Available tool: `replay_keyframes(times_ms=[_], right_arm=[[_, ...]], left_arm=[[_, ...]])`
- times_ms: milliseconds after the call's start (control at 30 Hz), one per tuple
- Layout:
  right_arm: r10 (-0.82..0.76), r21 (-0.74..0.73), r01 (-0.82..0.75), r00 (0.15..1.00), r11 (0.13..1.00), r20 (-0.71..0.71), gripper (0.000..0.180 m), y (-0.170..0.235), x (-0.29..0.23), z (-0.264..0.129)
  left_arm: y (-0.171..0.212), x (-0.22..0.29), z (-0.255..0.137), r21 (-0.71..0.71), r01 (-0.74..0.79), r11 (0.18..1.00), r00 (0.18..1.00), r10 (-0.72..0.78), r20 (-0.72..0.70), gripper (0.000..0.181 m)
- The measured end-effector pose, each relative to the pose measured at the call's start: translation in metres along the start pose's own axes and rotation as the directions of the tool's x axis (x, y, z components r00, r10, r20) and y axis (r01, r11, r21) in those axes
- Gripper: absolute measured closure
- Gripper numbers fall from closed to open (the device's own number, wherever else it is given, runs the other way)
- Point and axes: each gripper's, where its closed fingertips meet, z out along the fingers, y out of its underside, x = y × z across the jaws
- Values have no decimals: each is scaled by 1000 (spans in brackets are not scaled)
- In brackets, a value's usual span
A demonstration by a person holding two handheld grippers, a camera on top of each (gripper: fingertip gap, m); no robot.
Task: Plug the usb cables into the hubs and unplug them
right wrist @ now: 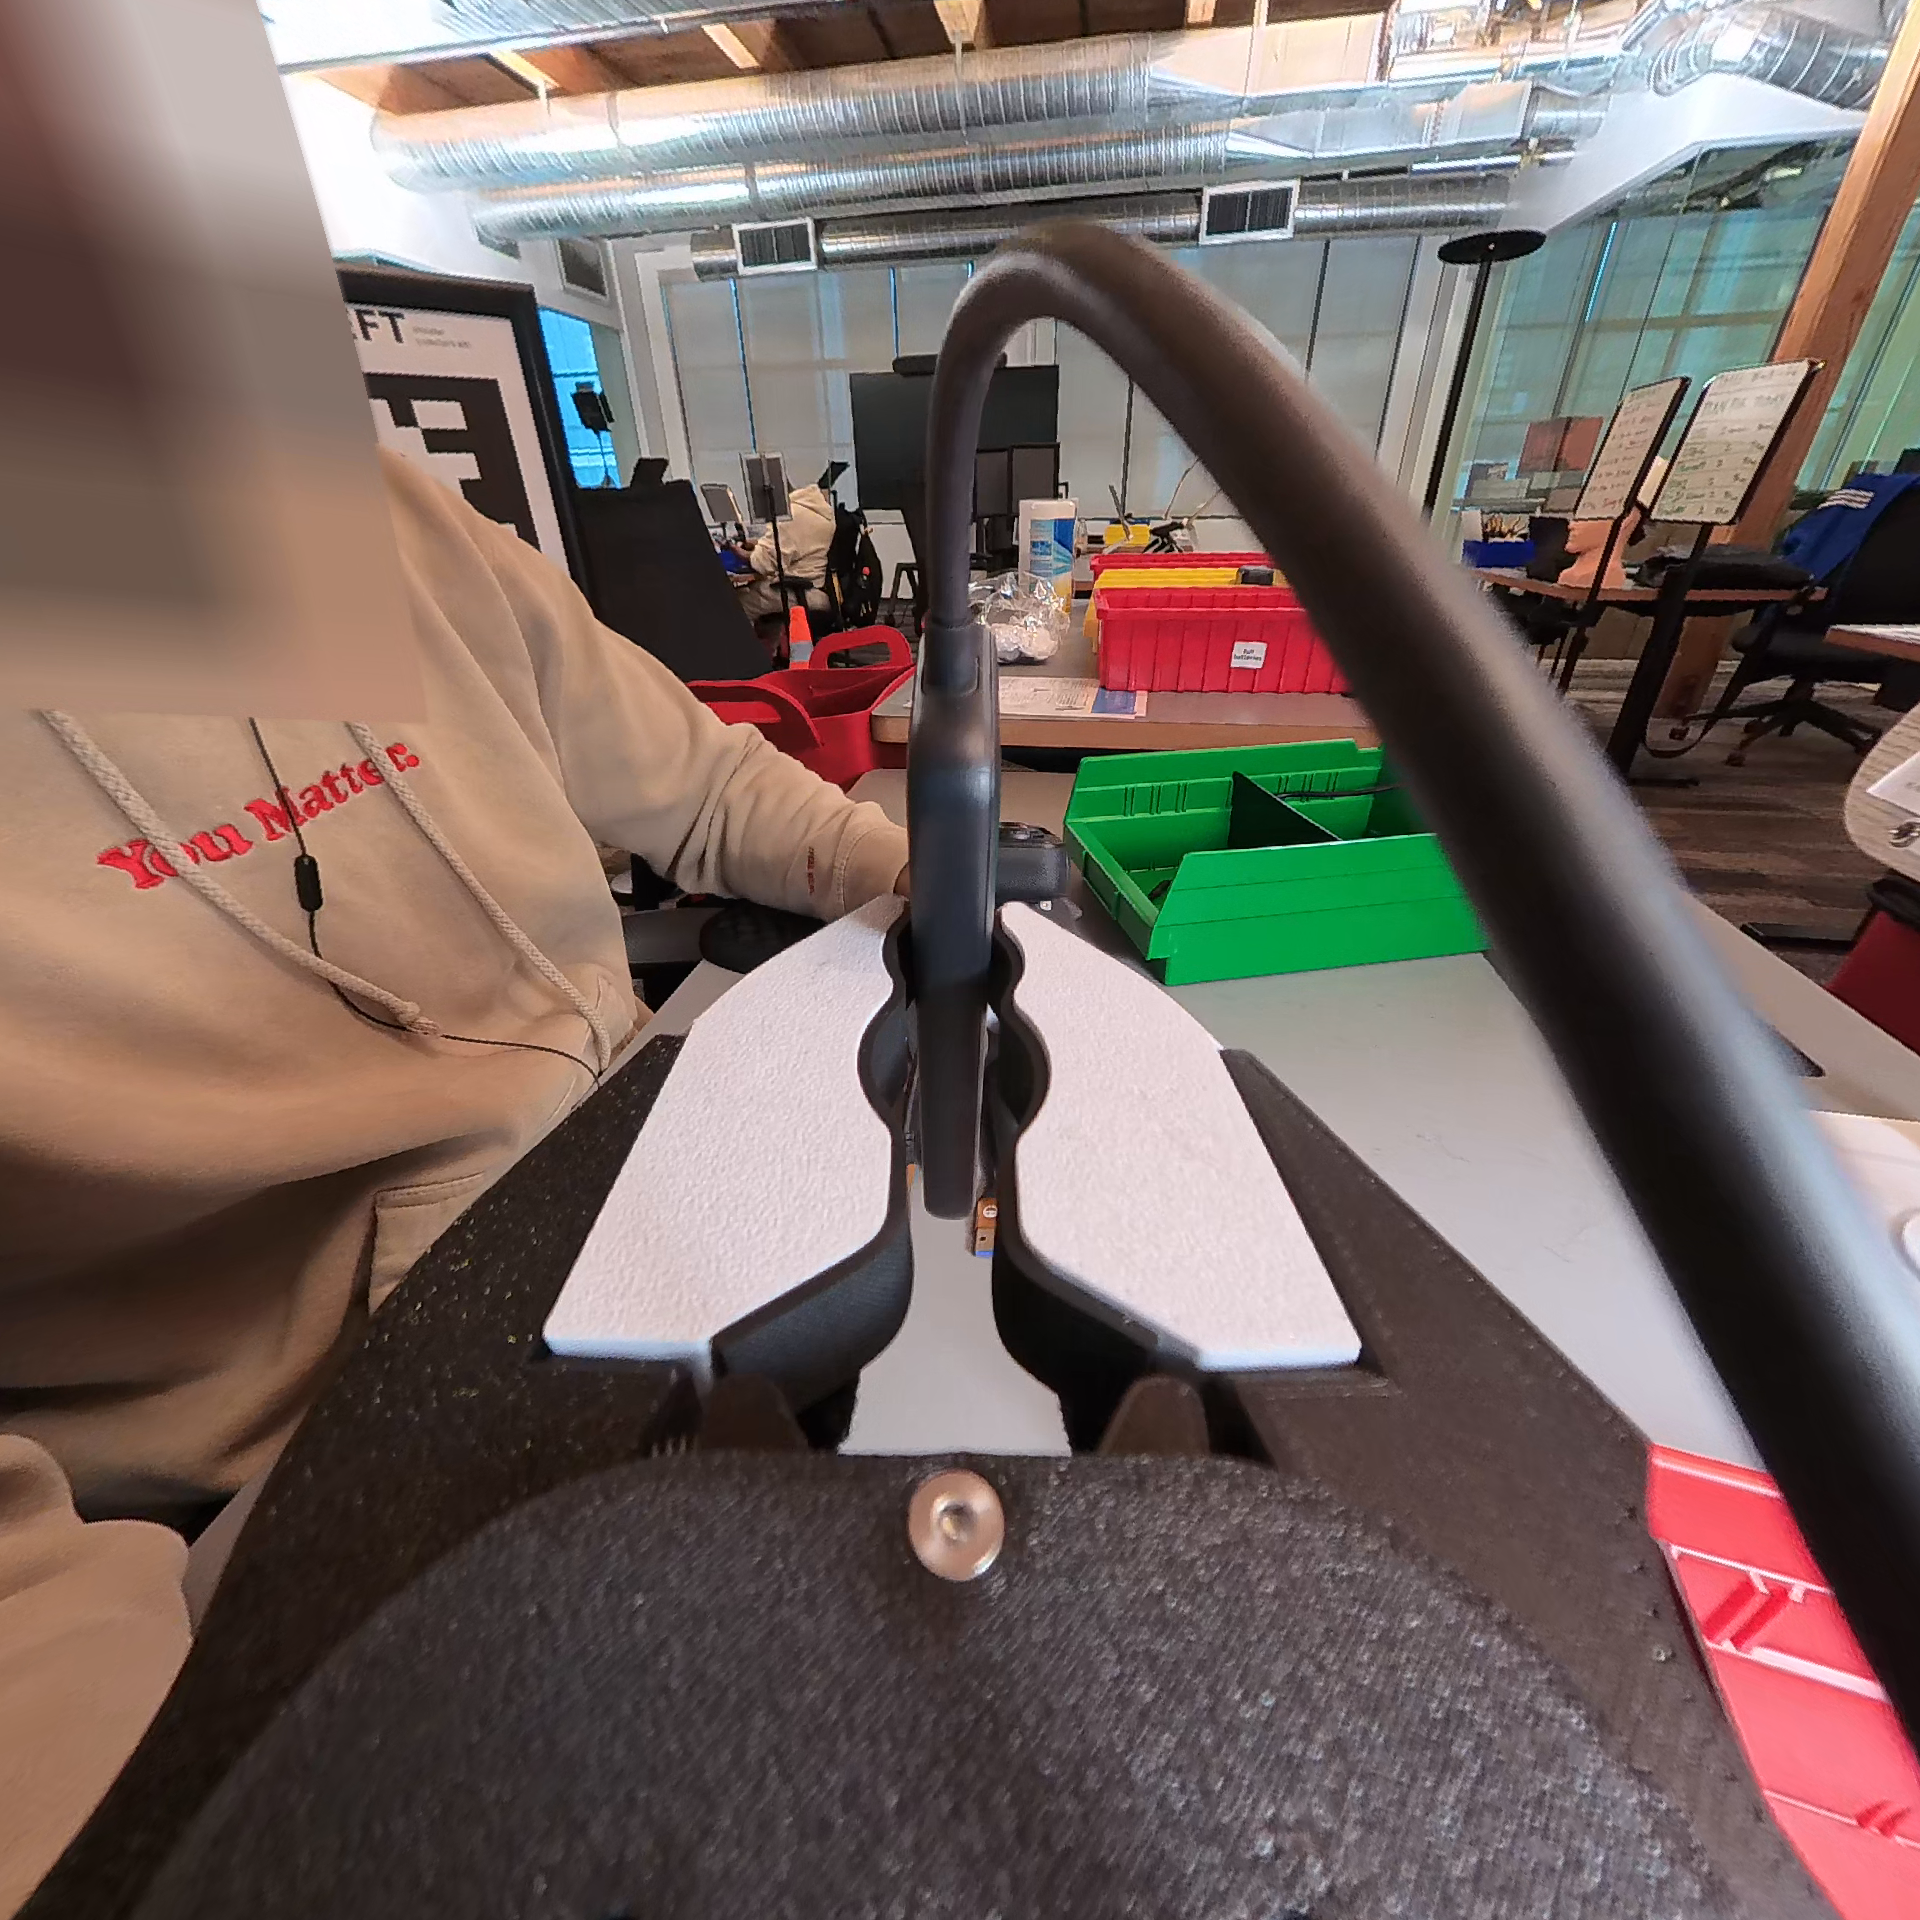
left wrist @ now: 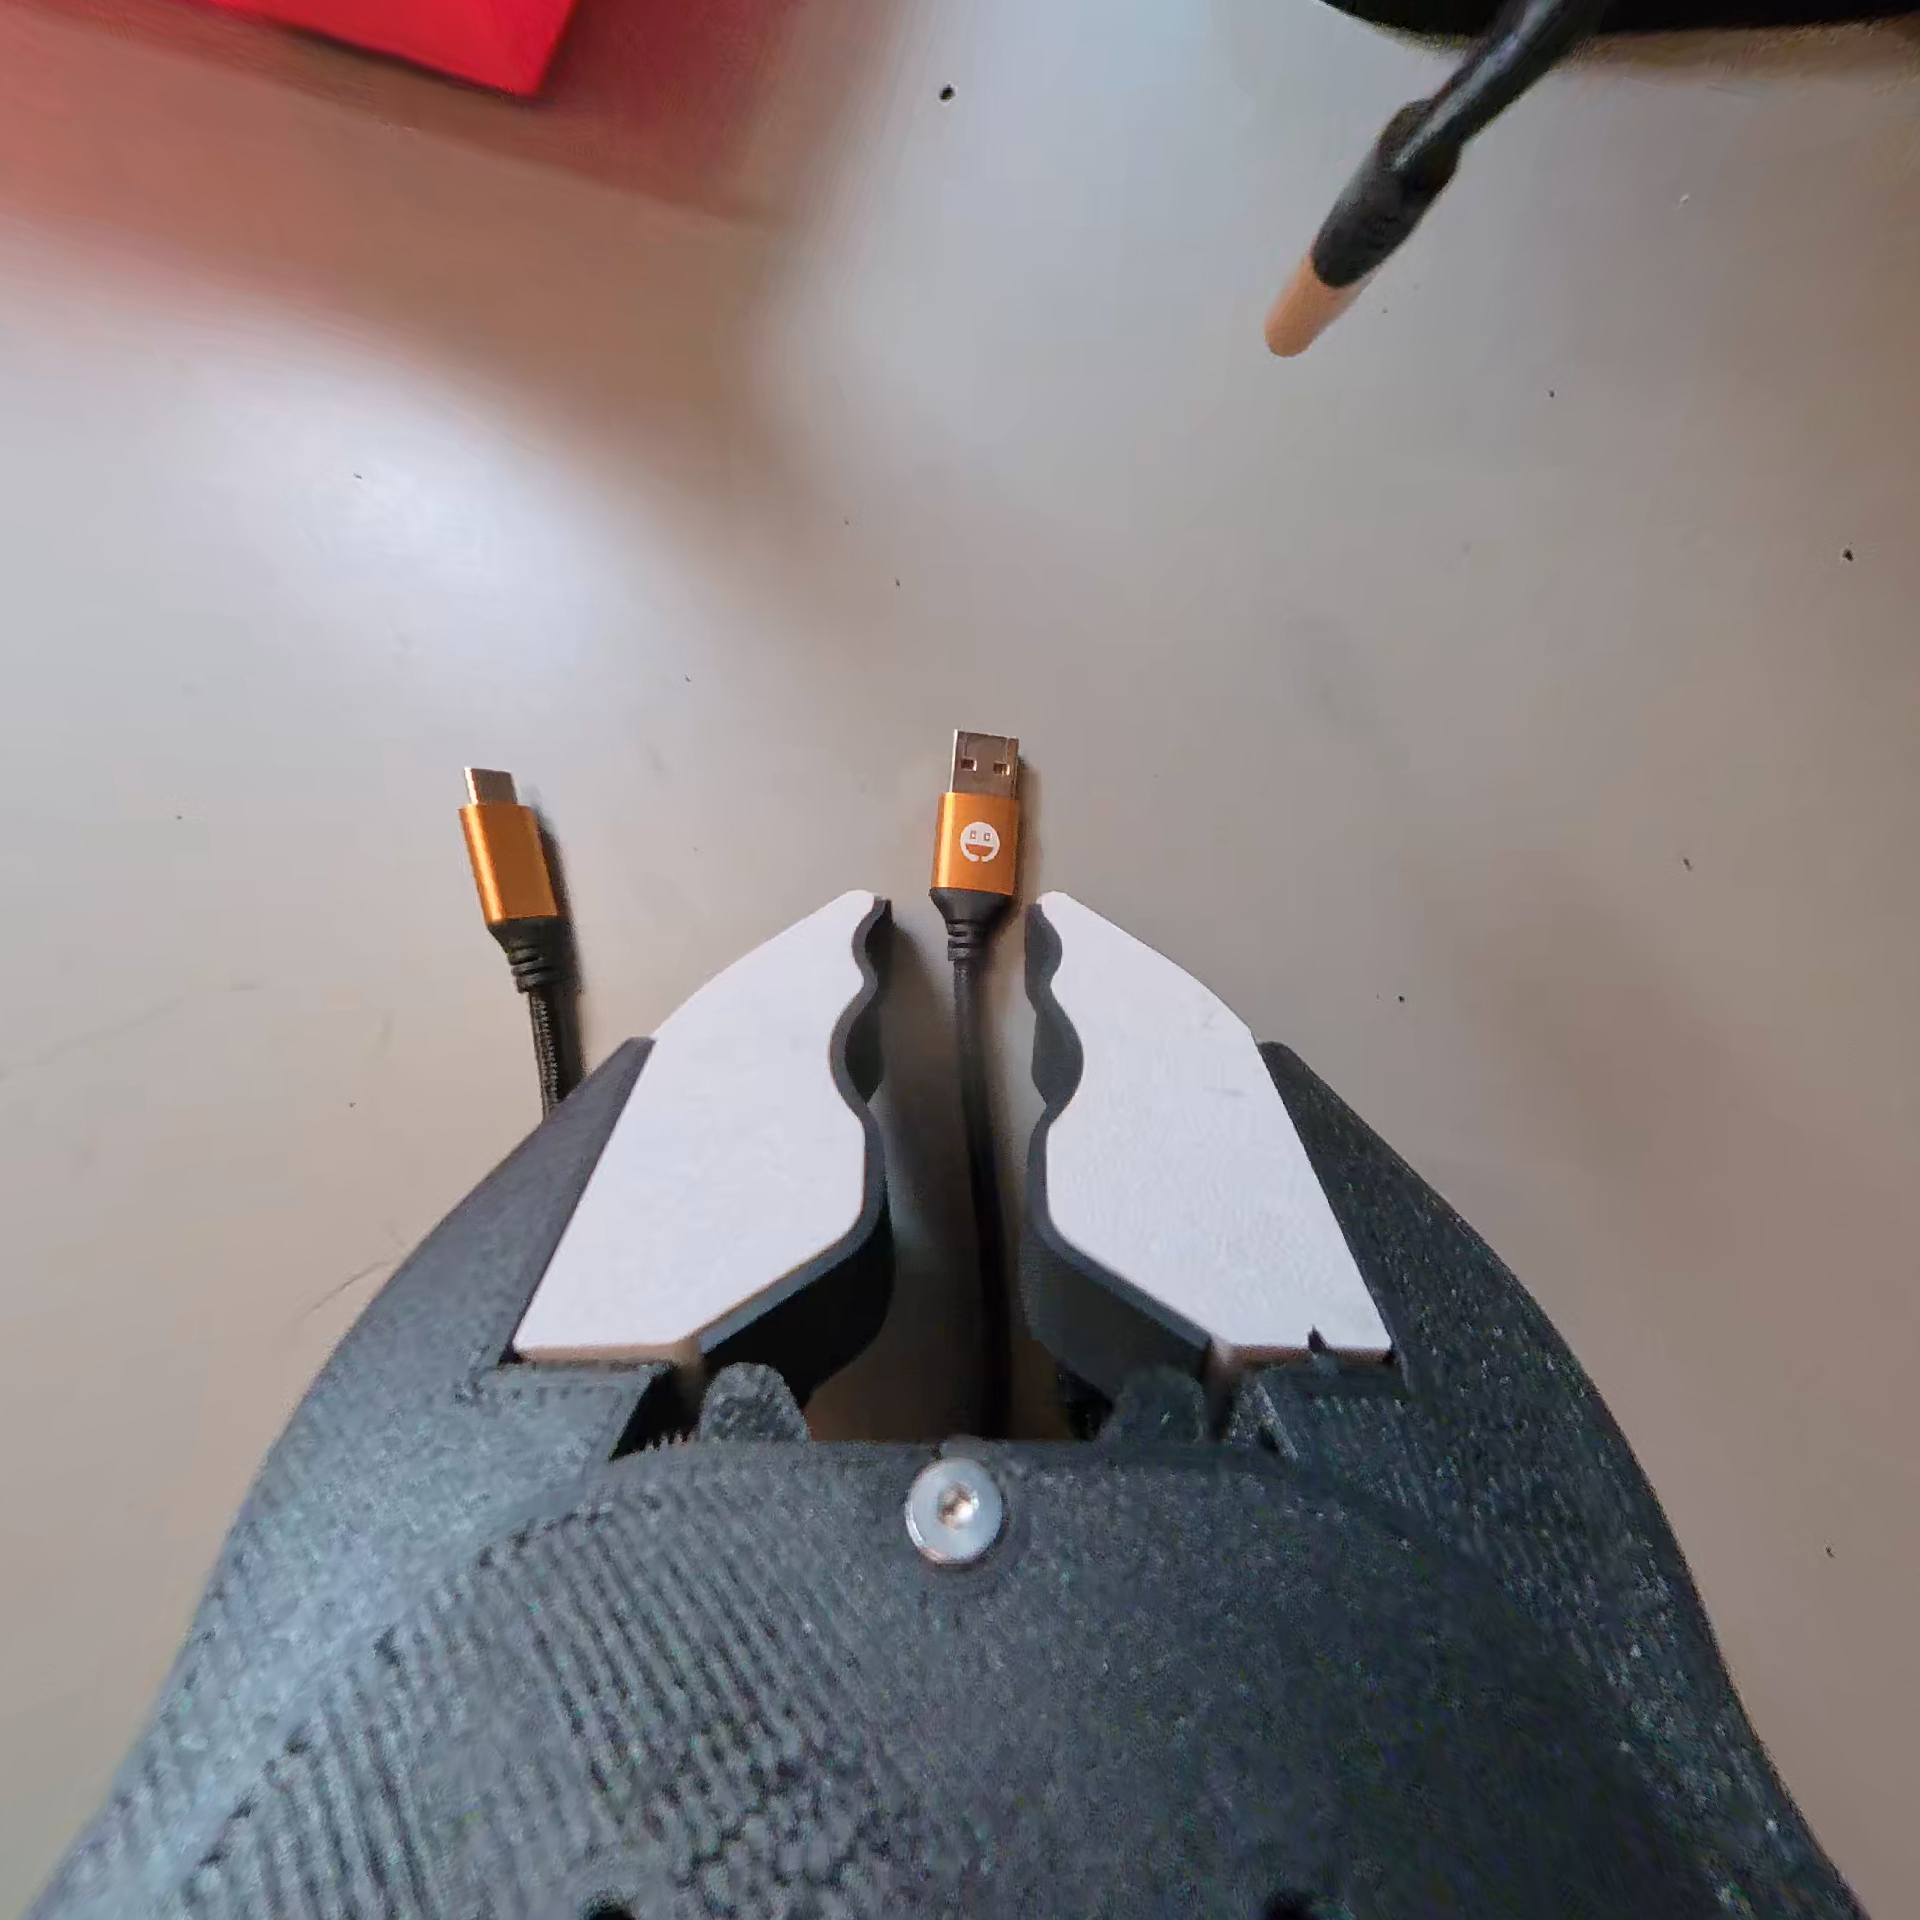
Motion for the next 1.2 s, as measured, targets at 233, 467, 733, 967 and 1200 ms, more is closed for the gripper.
replay_keyframes(times_ms=[233, 467, 733, 967, 1200], right_arm=[[-10, 14, 10, 1000, 1000, -2, 168, -2, 1, 3], [-15, 24, 14, 998, 1000, 58, 168, -5, -7, 12], [28, -58, -22, 994, 998, 103, 168, 13, -7, 33], [92, -145, -75, 989, 987, 116, 168, 37, -1, 45], [150, -199, -115, 974, 973, 168, 168, 54, -5, 54]], left_arm=[[0, -17, -3, 32, -62, 998, 992, 58, 108, 171], [-56, -36, -67, 328, 104, 939, 992, -123, 38, 172], [-120, -12, -113, 461, 317, 829, 923, -158, -351, 172], [-117, 19, -104, 355, 543, 761, 688, -160, -708, 173], [-119, 37, -117, 329, 593, 735, 543, -63, -838, 173]])
